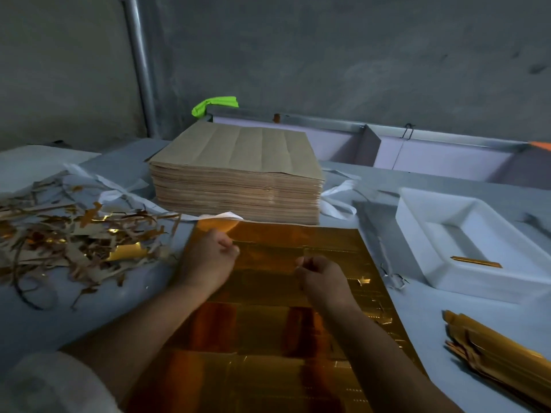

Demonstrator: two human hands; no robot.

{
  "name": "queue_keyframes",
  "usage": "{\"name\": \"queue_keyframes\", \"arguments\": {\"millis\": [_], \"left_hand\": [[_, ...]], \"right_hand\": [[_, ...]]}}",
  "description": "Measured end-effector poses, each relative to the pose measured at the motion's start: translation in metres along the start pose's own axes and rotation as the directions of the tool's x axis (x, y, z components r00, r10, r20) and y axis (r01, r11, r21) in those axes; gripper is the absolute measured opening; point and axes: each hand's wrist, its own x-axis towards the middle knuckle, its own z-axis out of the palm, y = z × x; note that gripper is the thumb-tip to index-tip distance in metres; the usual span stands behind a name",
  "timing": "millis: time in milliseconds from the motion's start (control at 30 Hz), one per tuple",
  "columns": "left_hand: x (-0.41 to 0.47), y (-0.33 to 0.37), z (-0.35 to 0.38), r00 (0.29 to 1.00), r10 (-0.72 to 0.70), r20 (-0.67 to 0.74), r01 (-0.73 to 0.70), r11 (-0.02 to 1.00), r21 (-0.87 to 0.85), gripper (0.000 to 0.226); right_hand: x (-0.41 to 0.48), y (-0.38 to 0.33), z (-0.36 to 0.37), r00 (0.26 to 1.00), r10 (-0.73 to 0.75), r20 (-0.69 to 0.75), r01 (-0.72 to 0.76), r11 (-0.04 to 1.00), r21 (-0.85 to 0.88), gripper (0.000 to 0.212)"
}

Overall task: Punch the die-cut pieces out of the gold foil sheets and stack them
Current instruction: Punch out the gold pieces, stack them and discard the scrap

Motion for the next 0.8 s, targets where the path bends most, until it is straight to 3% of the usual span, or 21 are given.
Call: {"name": "queue_keyframes", "arguments": {"millis": [100,167,267,433,600,800], "left_hand": [[-0.021,0.001,0.04,0.969,0.2,0.145,-0.219,0.967,0.134,0.03],[-0.026,-0.002,0.058,0.938,0.224,0.263,-0.28,0.939,0.198,0.048],[-0.027,-0.011,0.071,0.91,0.203,0.361,-0.324,0.893,0.313,0.057],[-0.026,-0.021,0.078,0.897,0.253,0.363,-0.398,0.82,0.411,0.057],[-0.028,-0.023,0.079,0.897,0.275,0.346,-0.41,0.809,0.421,0.058],[-0.028,-0.024,0.079,0.899,0.282,0.336,-0.413,0.802,0.432,0.058]], "right_hand": [[0.011,0.01,-0.031,0.994,-0.037,-0.098,0.017,0.979,-0.205,0.008],[0.017,0.016,-0.057,0.984,-0.077,-0.16,0.014,0.933,-0.359,0.013],[0.023,0.025,-0.091,0.967,-0.055,-0.25,-0.068,0.886,-0.458,0.027],[0.034,0.036,-0.118,0.953,-0.008,-0.303,-0.146,0.865,-0.481,0.018],[0.042,0.037,-0.109,0.972,0.039,-0.234,-0.175,0.781,-0.599,0.019],[0.037,0.038,-0.097,0.973,-0.017,-0.232,-0.156,0.693,-0.704,0.019]]}}
